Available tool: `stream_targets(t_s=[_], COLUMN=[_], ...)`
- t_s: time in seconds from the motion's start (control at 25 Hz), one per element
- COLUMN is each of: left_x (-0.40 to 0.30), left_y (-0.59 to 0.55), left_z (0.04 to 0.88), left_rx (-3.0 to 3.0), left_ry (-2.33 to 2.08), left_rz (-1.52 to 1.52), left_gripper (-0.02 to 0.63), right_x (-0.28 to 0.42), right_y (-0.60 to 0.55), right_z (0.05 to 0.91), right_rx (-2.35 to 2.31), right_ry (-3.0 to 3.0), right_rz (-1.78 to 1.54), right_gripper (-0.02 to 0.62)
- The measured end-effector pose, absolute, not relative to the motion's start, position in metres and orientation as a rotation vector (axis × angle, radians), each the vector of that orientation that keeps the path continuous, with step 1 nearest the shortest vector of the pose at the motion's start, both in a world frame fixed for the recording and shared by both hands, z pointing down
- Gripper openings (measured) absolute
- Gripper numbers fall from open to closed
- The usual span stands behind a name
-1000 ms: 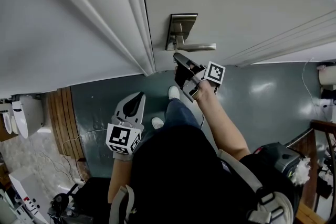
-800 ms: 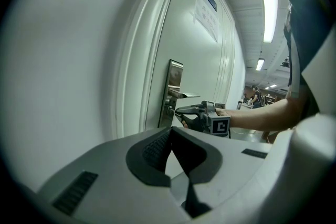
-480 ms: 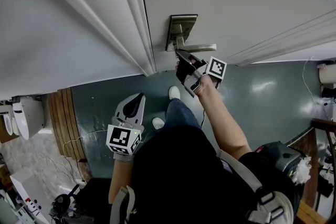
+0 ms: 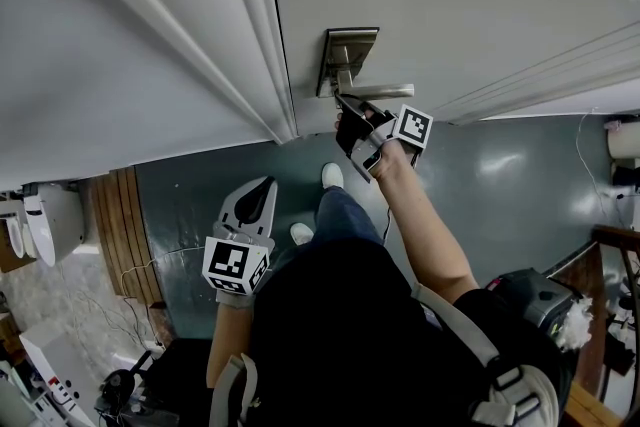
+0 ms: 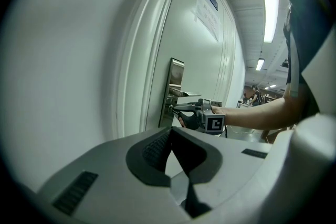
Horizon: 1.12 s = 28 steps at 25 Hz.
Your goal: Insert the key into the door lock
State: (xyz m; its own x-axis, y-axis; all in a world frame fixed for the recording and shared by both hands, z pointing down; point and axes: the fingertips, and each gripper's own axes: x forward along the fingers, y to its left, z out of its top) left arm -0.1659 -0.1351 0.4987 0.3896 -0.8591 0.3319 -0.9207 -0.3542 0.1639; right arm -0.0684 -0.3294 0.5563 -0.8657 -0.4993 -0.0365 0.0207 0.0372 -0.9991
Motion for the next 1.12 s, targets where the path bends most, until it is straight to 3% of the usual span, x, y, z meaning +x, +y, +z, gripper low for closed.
stream_targets(t_s=[0.68, 1.12], left_x=[-0.164, -0.155], left_y=[-0.115, -0.097], left_z=[0.496, 0.492], left_rx=[2.353, 2.397], left_ry=[-1.542, -1.5], left_rz=[0.256, 0.236], left_gripper=[0.008, 0.008], right_x=[-0.06, -0.035], right_y=[-0.302, -0.254], right_z=[0.564, 0.557], right_rx=[-0.574, -0.718], right_ry=[1.937, 2.177], right_rz=[-1.844, -1.686], right_gripper=[0.072, 0.03])
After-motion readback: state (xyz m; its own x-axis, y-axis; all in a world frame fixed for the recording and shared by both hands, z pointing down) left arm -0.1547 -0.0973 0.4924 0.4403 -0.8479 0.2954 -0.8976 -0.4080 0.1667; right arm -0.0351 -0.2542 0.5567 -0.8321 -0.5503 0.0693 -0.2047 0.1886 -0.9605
